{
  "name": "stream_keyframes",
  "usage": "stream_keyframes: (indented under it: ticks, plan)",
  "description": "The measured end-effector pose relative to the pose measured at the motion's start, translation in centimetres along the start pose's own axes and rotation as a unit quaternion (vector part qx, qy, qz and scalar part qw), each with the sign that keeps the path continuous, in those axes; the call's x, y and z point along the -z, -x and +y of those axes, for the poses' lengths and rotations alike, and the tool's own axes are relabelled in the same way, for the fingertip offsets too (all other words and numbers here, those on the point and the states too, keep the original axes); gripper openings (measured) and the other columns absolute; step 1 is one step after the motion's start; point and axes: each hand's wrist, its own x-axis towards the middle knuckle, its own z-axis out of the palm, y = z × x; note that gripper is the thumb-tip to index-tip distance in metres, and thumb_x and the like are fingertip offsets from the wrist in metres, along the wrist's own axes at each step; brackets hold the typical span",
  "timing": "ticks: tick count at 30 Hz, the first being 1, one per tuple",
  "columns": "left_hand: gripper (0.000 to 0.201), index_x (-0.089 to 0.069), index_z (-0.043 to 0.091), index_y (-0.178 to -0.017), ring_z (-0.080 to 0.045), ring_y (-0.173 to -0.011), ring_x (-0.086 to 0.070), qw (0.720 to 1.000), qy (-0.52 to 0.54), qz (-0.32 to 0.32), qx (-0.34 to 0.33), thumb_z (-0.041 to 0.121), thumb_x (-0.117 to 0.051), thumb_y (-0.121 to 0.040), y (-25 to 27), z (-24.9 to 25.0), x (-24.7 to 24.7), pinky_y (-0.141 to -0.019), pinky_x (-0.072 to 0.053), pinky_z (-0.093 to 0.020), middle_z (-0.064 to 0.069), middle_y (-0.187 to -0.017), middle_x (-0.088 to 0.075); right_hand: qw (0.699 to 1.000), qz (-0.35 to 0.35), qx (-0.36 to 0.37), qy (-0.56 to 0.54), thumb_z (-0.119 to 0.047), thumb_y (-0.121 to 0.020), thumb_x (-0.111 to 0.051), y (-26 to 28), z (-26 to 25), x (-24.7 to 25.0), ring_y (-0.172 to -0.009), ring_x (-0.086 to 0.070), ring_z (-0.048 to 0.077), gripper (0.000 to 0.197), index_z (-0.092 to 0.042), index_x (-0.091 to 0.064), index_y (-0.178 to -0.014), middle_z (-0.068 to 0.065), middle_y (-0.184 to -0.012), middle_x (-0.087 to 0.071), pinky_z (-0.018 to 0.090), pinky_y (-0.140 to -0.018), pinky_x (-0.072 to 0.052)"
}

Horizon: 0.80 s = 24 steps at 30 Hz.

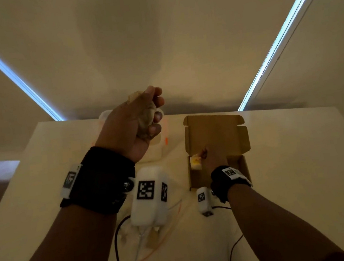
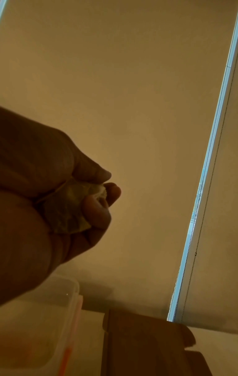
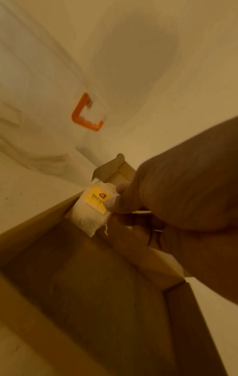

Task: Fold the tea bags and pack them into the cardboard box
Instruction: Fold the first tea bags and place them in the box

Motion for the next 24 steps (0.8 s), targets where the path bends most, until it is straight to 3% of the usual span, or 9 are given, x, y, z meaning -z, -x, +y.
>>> stream_keyframes:
  ticks: [3, 4, 6, 9, 13, 16, 20, 24]
  plan:
    - [0.016, -0.065, 0.015, -0.101, -0.008, -0.061, -0.049, 1.000, -0.008, 0.003, -0.002, 0.028, -0.056, -0.099, 0.1, 0.2, 0.2, -0.044, -0.034, -0.016, 0.004, -0.083, -0.061, 0.999, -0.009, 0.011, 0.041, -0.007, -0.100, -0.052, -0.5, 0.2, -0.6, -0.096, -0.056, 0.029, 0.009, -0.014, -0.058, -0.098, 0.012, -0.108, -0.058, 0.033, -0.079, -0.041]
    - [0.016, -0.065, 0.015, -0.101, -0.008, -0.061, -0.049, 1.000, -0.012, 0.007, -0.004, 0.028, -0.056, -0.099, 0.2, 0.2, 0.4, -0.044, -0.034, -0.016, 0.004, -0.083, -0.061, 0.999, -0.008, 0.009, 0.050, -0.009, -0.101, -0.053, -0.8, 0.3, -0.8, -0.096, -0.056, 0.028, 0.009, -0.009, -0.059, -0.107, 0.013, -0.112, -0.059, 0.033, -0.079, -0.041]
    - [0.016, -0.066, 0.015, -0.101, -0.009, -0.061, -0.049, 1.000, -0.018, 0.013, -0.008, 0.029, -0.058, -0.098, 0.2, 0.2, 0.7, -0.043, -0.034, -0.016, 0.004, -0.083, -0.061, 0.999, -0.007, -0.001, 0.053, -0.011, -0.102, -0.052, -1.2, 0.4, -1.0, -0.093, -0.054, 0.026, 0.011, -0.012, -0.062, -0.107, 0.014, -0.117, -0.062, 0.032, -0.077, -0.040]
    - [0.018, -0.067, 0.014, -0.100, -0.009, -0.061, -0.050, 1.000, -0.023, 0.016, -0.010, 0.029, -0.058, -0.097, 0.2, 0.0, 1.2, -0.043, -0.036, -0.017, 0.004, -0.082, -0.061, 0.998, -0.004, -0.015, 0.067, -0.011, -0.102, -0.051, -1.8, 0.2, -1.4, -0.105, -0.060, 0.031, 0.019, -0.014, -0.068, -0.111, 0.013, -0.121, -0.065, 0.030, -0.075, -0.039]
    - [0.018, -0.067, 0.013, -0.099, -0.010, -0.060, -0.051, 0.999, -0.035, 0.026, -0.014, 0.028, -0.060, -0.096, 0.3, -0.3, 1.7, -0.042, -0.035, -0.017, 0.003, -0.082, -0.062, 0.998, 0.021, -0.040, 0.032, -0.008, -0.098, -0.056, -2.3, 0.1, -1.7, -0.105, -0.062, 0.031, 0.021, -0.017, -0.069, -0.112, 0.008, -0.117, -0.066, 0.033, -0.077, -0.049]
    - [0.018, -0.067, 0.013, -0.099, -0.009, -0.060, -0.052, 0.999, -0.042, 0.028, -0.011, 0.028, -0.060, -0.096, 0.4, -0.4, 2.0, -0.042, -0.035, -0.017, 0.003, -0.083, -0.062, 0.997, 0.039, -0.052, 0.031, -0.015, -0.096, -0.057, -2.4, 0.1, -2.0, -0.094, -0.064, 0.032, 0.016, -0.019, -0.067, -0.107, 0.011, -0.111, -0.066, 0.043, -0.080, -0.058]
    - [0.018, -0.067, 0.013, -0.099, -0.009, -0.059, -0.051, 0.999, -0.041, 0.032, -0.006, 0.027, -0.056, -0.100, 0.4, -0.4, 2.1, -0.041, -0.035, -0.017, 0.003, -0.082, -0.061, 0.996, 0.057, -0.062, 0.038, -0.020, -0.096, -0.058, -2.5, 0.5, -2.1, -0.101, -0.063, 0.035, 0.026, -0.018, -0.059, -0.122, 0.013, -0.120, -0.060, 0.050, -0.088, -0.056]
    - [0.018, -0.067, 0.013, -0.098, -0.009, -0.058, -0.051, 0.999, -0.039, 0.030, -0.005, 0.026, -0.056, -0.100, 0.3, -0.4, 1.9, -0.041, -0.034, -0.016, 0.003, -0.081, -0.061, 0.995, 0.070, -0.065, -0.005, -0.016, -0.095, -0.062, -2.1, 0.9, -1.7, -0.106, -0.060, 0.036, 0.033, -0.016, -0.051, -0.126, 0.013, -0.123, -0.056, 0.051, -0.092, -0.054]
